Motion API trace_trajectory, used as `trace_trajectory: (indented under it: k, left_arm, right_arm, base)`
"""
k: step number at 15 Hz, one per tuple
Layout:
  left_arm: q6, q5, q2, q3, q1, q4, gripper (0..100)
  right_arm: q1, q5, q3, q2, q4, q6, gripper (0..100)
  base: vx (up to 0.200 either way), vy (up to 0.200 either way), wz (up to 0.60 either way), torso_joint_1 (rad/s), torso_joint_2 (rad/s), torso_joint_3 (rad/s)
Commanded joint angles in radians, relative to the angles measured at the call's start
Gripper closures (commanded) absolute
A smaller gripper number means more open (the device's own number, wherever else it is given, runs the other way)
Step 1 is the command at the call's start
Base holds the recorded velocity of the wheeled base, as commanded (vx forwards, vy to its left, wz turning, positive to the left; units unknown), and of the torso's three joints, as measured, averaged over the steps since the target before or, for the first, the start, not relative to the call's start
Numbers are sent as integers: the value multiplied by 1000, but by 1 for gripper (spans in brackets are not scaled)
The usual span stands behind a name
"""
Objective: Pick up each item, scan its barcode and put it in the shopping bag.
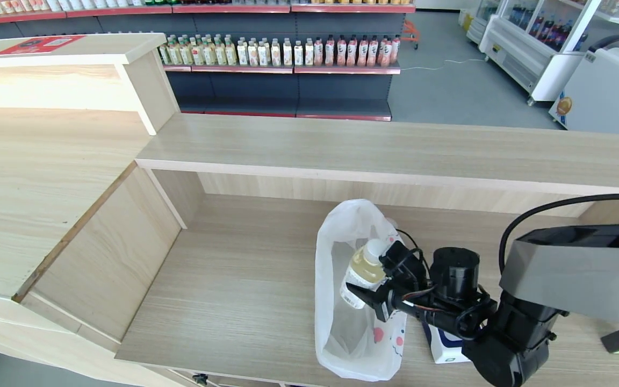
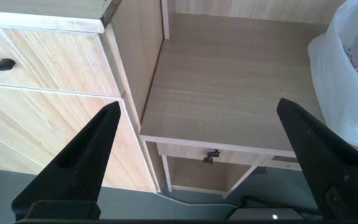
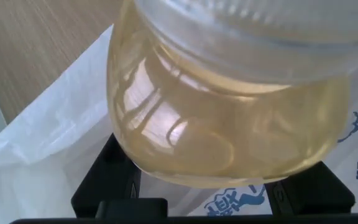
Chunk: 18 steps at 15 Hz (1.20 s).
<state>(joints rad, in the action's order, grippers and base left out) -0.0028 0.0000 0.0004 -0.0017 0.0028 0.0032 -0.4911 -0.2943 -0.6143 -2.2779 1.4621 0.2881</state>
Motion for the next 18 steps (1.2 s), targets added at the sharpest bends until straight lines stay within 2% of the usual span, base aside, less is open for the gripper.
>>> trace_trajectory:
  k: [1, 6, 7, 10, 13, 15, 17, 18]
  left_arm:
    - [0, 0, 0, 0, 0, 0, 0]
    - [0, 0, 0, 0, 0, 0, 0]
    - [0, 0, 0, 0, 0, 0, 0]
    - [0, 0, 0, 0, 0, 0, 0]
    - [0, 0, 0, 0, 0, 0, 0]
    - [0, 0, 0, 0, 0, 0, 0]
    - [0, 0, 0, 0, 0, 0, 0]
    - [0, 0, 0, 0, 0, 0, 0]
  right_arm:
    - [2, 9, -25, -77, 4, 17, 100]
    - [-4, 9, -113, -149, 3, 79, 100]
    - [-4, 7, -111, -152, 3, 83, 0]
    - [-4, 4, -110, -118, -5, 57, 0]
    - [-4, 3, -98, 32, -34, -159, 0]
    - [5, 6, -82, 202, -186, -280, 0]
    - [46, 10, -53, 374, -355, -320, 0]
    - [66, 29, -24, 445, -390, -336, 0]
  base:
    - [0, 0, 0, 0, 0, 0]
    - [0, 0, 0, 0, 0, 0]
    - [0, 0, 0, 0, 0, 0]
    - [0, 0, 0, 0, 0, 0]
    - [0, 0, 0, 0, 0, 0]
    - [0, 0, 0, 0, 0, 0]
    - [0, 0, 0, 0, 0, 0]
    - [0, 0, 0, 0, 0, 0]
